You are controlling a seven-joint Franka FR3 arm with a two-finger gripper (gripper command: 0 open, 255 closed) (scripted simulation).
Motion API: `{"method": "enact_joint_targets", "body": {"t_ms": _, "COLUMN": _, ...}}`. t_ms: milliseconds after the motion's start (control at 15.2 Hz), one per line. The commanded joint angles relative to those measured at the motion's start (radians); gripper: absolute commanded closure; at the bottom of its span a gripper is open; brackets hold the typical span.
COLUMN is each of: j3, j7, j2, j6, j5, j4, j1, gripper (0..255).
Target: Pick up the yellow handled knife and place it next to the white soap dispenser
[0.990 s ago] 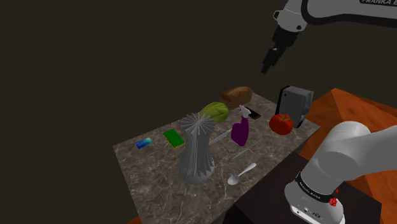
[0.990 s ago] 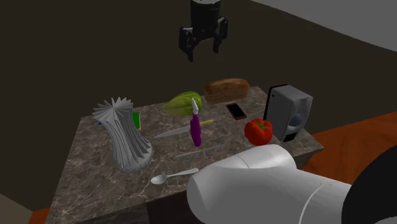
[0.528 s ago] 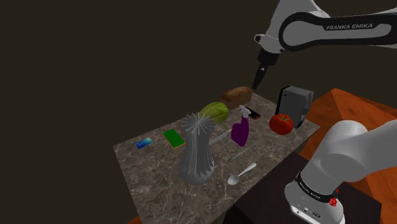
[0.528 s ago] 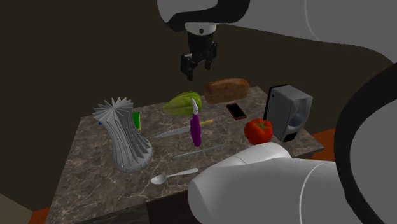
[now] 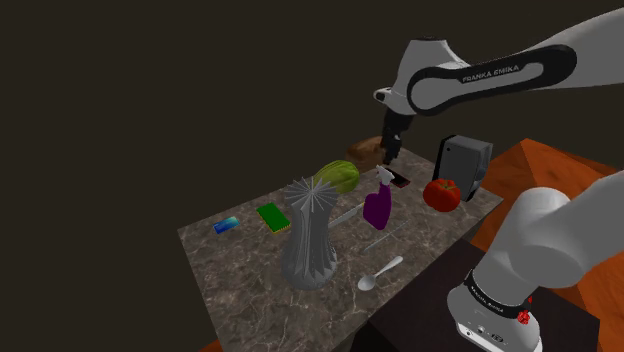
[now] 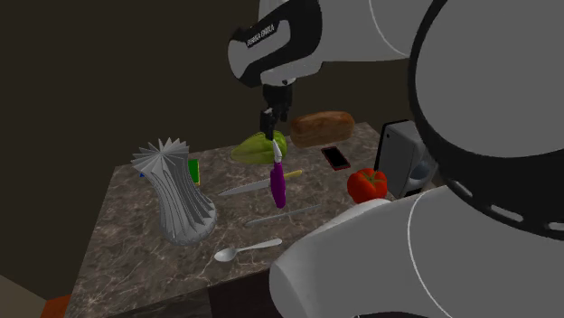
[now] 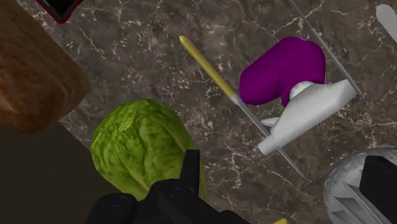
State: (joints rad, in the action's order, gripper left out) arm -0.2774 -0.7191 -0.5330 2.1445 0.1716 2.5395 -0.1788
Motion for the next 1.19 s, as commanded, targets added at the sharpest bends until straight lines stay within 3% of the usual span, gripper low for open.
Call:
{"method": "enact_joint_targets", "body": {"t_ms": 0, "j3": -0.027, "j7": -0.079, "j2": 0.070, "j6": 0.064, "j5": -0.003, "j4": 0.006, "j1": -0.031, "gripper": 0}}
{"method": "enact_joint_targets", "body": {"t_ms": 396, "j3": -0.097, "j7": -0.325, "j2": 0.275, "j6": 0.238, "j5": -0.036, "j4": 0.021, "j1": -0.115, "gripper": 0}}
{"method": "enact_joint_targets", "body": {"t_ms": 726, "j3": -0.129, "j7": -0.557, "j2": 0.467, "j6": 0.374, "j5": -0.114, "j4": 0.010, "j1": -0.177, "gripper": 0}}
{"method": "enact_joint_targets", "body": {"t_ms": 990, "j3": -0.112, "j7": -0.760, "j2": 0.630, "j6": 0.473, "j5": -0.209, "j4": -0.012, "j1": -0.199, "gripper": 0}}
{"method": "enact_joint_targets", "body": {"t_ms": 1122, "j3": -0.096, "j7": -0.805, "j2": 0.674, "j6": 0.503, "j5": -0.237, "j4": -0.018, "j1": -0.193, "gripper": 0}}
